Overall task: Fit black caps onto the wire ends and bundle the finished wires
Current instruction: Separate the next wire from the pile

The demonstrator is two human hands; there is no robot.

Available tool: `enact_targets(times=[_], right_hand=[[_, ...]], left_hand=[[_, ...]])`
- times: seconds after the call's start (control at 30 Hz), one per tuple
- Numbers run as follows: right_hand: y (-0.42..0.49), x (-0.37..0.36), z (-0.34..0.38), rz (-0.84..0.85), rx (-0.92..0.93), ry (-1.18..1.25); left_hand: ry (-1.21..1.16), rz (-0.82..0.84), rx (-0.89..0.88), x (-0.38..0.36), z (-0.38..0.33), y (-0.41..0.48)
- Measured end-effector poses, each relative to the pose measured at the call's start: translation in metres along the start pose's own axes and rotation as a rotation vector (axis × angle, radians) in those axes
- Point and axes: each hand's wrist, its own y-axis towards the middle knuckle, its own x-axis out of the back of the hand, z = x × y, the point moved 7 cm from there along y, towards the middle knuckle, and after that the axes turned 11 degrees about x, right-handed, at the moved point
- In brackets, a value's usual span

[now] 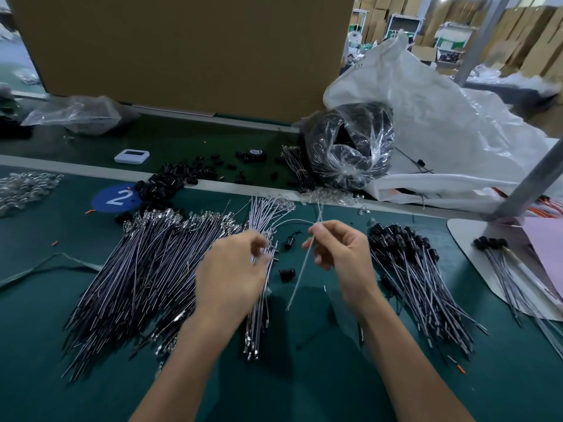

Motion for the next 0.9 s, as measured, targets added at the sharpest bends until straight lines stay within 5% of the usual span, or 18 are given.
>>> enact_targets(times=[0.13,0.4,0.7,0.9], right_hand=[[0.002,0.008,-0.001,-0.085,-0.022,0.01],[0.0,0.002,-0.004,-0.044,-0.028,-0.04],[0.003,0.011,-0.003,-0.121,0.009,-0.095],[0.002,0.008,0.001,-0.064,0.018,0.006]], left_hand=[[0.455,-0.133,0.208,0.031,0.044,0.017],[0.286,-0.045,0.271,0.035,0.06,0.032],[0.166,-0.355,-0.032,0.063,0.021,0.016],[-0.083,-0.189,-0.361,0.046,-0.011,0.013]])
